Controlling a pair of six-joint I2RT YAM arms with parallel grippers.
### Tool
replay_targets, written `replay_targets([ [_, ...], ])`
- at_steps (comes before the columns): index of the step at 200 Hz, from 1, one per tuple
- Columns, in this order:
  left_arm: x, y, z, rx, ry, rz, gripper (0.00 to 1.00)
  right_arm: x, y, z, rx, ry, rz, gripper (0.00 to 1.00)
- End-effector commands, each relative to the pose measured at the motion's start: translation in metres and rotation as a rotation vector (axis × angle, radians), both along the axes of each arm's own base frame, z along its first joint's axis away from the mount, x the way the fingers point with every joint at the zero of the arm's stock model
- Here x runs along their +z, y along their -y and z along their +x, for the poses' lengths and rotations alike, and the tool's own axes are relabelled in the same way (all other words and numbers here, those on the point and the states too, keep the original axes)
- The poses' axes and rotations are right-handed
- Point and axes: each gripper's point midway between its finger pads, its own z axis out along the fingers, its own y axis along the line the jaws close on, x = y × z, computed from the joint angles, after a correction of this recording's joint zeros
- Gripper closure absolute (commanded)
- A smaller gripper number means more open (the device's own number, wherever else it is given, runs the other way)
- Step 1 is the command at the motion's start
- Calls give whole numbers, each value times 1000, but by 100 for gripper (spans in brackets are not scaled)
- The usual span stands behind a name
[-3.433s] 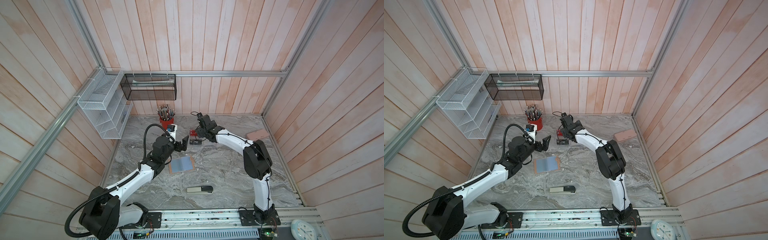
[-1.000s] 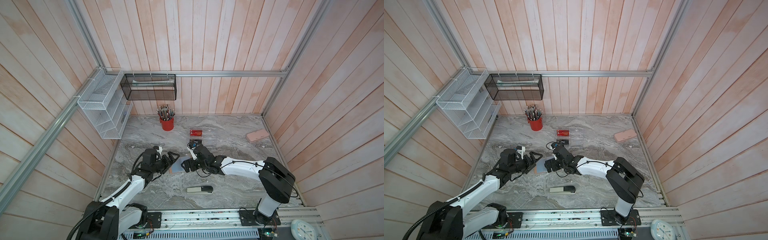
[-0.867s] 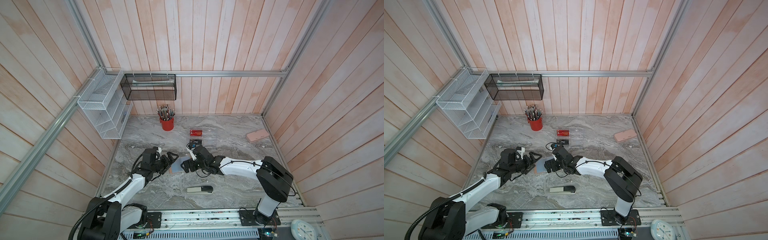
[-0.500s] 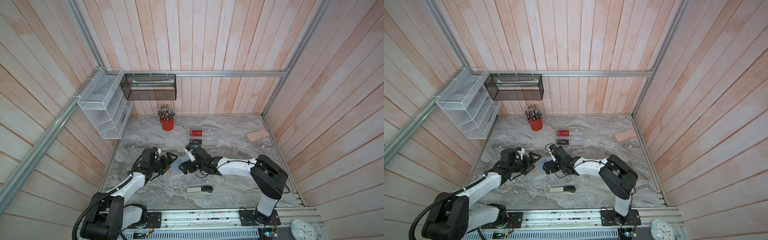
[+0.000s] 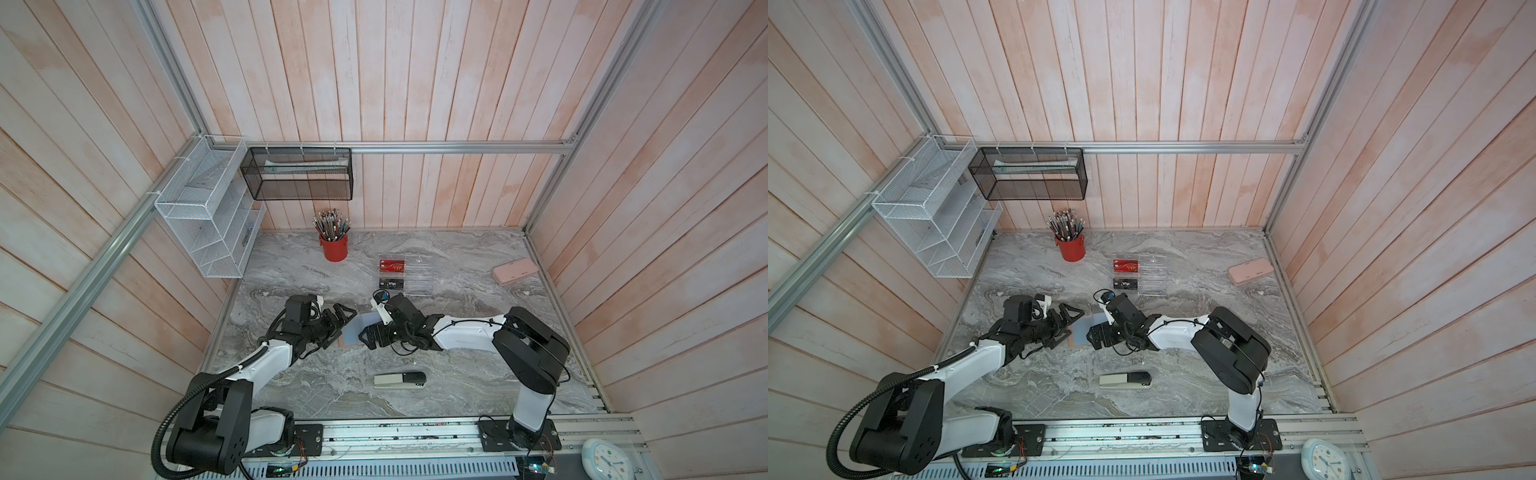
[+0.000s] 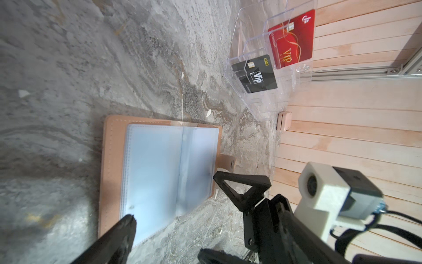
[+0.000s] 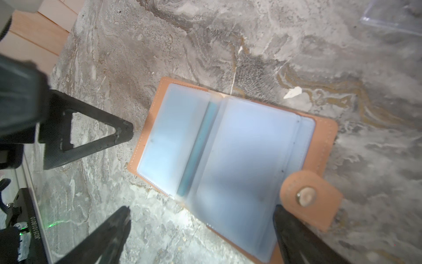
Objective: Take the credit cards out of the card holder
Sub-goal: Flip over the card slot on the card holder.
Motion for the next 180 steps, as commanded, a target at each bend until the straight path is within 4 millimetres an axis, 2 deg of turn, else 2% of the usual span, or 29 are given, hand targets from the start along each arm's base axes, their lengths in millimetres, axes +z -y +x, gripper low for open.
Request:
replay_targets([
  [1, 9, 0, 8, -12, 49, 8, 0, -15, 2, -3, 1, -42, -9, 2],
  [95, 8, 1, 13, -18, 48, -1, 0, -31, 5, -6, -10, -106, -25, 2],
  [180, 1, -2, 15, -21, 29, 30, 0, -28, 6, -6, -17, -105, -16, 2],
])
